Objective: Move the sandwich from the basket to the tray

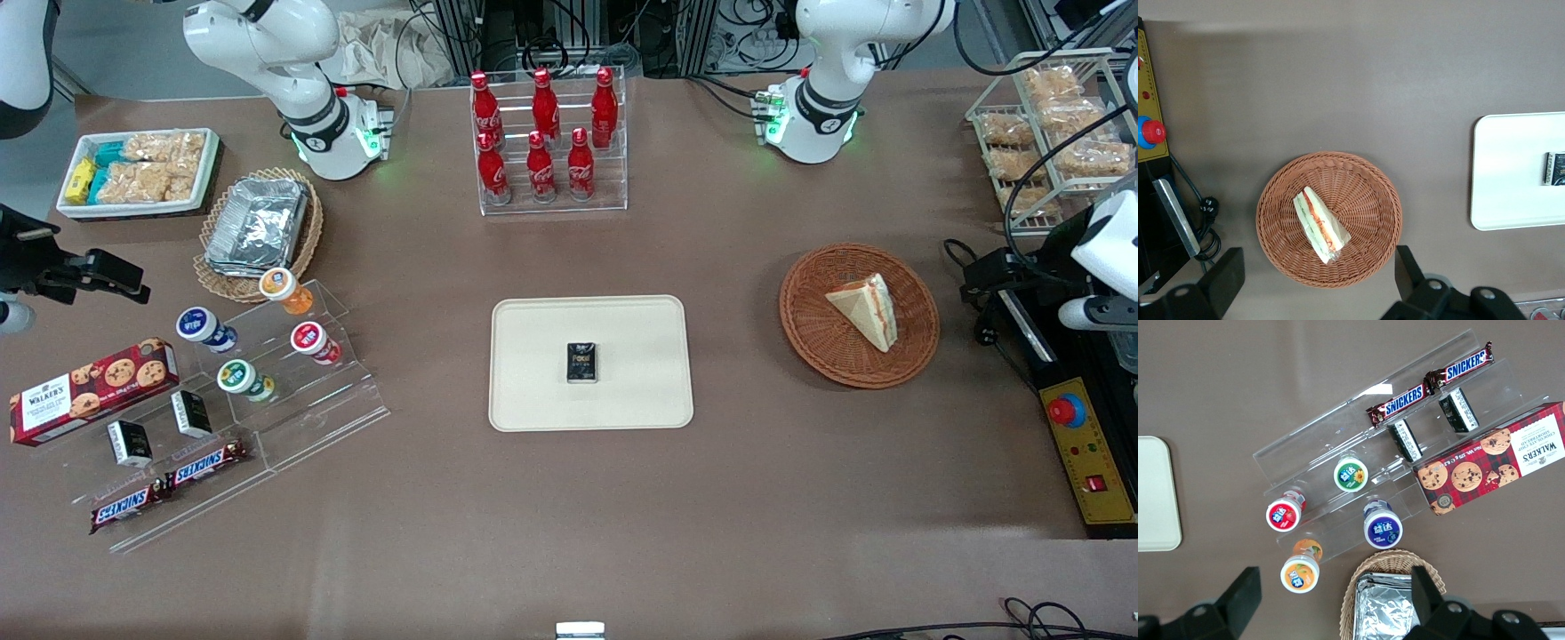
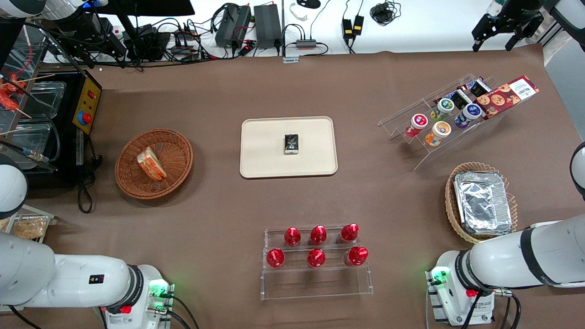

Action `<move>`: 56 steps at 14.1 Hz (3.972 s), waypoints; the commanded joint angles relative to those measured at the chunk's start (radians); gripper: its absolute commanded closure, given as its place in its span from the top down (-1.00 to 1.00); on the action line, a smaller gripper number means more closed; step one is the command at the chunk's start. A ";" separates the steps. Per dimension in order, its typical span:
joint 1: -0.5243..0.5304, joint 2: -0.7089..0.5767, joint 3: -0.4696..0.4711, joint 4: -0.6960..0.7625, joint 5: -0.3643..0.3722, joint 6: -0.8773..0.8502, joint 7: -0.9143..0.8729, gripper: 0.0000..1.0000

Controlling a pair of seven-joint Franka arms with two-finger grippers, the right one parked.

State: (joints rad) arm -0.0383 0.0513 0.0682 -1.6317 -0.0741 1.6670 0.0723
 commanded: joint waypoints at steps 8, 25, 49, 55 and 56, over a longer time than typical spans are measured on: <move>-0.003 0.010 -0.004 0.015 -0.004 -0.035 0.012 1.00; -0.008 -0.232 -0.080 -0.363 0.097 0.071 -0.236 1.00; 0.006 -0.079 -0.018 -0.945 0.096 0.799 -0.712 1.00; 0.006 -0.004 -0.018 -0.942 0.096 0.866 -0.710 0.85; 0.006 -0.004 -0.018 -0.941 0.096 0.866 -0.710 0.59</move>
State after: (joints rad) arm -0.0338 0.0507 0.0511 -2.5696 0.0074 2.5044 -0.6184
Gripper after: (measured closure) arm 0.044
